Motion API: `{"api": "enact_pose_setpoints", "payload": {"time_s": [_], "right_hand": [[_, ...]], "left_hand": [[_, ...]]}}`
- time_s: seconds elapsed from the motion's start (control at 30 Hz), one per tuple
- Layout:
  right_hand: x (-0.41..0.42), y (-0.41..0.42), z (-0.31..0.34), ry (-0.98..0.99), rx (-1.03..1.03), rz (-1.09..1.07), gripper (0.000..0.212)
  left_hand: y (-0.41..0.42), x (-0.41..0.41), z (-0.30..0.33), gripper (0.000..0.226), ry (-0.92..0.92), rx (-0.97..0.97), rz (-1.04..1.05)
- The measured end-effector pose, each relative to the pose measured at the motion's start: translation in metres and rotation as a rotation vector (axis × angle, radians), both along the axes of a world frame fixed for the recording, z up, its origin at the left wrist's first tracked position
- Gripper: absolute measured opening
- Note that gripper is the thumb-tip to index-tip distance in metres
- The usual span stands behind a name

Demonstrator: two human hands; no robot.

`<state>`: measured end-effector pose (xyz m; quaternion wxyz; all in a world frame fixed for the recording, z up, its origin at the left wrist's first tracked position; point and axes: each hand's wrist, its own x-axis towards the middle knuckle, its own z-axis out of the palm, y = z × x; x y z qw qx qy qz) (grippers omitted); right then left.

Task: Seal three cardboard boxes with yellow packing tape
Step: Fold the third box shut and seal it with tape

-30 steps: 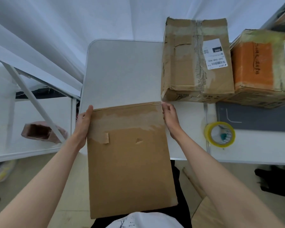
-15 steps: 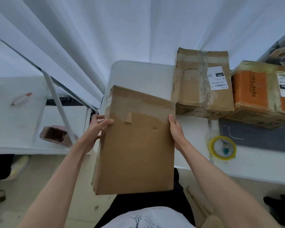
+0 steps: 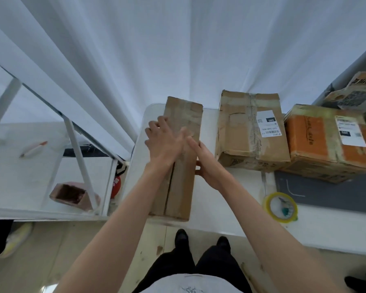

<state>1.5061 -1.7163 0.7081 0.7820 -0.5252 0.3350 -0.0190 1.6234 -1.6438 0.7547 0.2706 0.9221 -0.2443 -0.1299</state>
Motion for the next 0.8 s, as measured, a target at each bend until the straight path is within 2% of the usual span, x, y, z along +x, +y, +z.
{"api": "enact_pose_setpoints", "payload": {"time_s": [0.07,0.17,0.23,0.33,0.43,0.53,0.6,0.7,0.73,0.8], "right_hand": [[-0.015,-0.012,-0.015,0.037,-0.024,-0.144,0.084],[-0.04,-0.028,-0.039,0.111,-0.028,-0.257,0.09],[-0.049,-0.034,-0.05,0.212,-0.032,-0.323,0.091],[-0.048,-0.04,-0.054,0.301,-0.042,-0.388,0.077],[-0.032,-0.044,-0.056,0.361,-0.211,-0.408,0.063],[-0.012,-0.046,-0.061,0.443,-0.31,-0.476,0.055],[0.0,-0.046,-0.064,0.475,-0.279,-0.43,0.053],[0.01,-0.043,-0.065,0.463,-0.252,-0.374,0.052],[0.011,-0.041,-0.065,0.445,-0.237,-0.357,0.058],[0.011,-0.038,-0.07,0.405,-0.189,-0.315,0.089]], "left_hand": [[-0.009,-0.014,-0.002,0.054,0.08,-0.181,-0.154],[-0.013,-0.036,-0.013,0.059,0.182,-0.274,-0.338],[-0.013,-0.046,-0.027,0.068,0.238,-0.274,-0.433],[-0.005,-0.053,-0.041,0.085,0.257,-0.252,-0.568],[0.02,-0.047,-0.049,0.115,0.301,-0.245,-0.623],[0.057,-0.033,-0.062,0.142,0.329,-0.069,-0.737],[0.074,-0.024,-0.075,0.151,0.191,0.131,-0.845],[0.079,-0.018,-0.088,0.153,0.059,0.307,-0.846],[0.077,-0.017,-0.091,0.152,0.042,0.342,-0.842],[0.071,-0.016,-0.095,0.149,0.009,0.386,-0.862]]}}
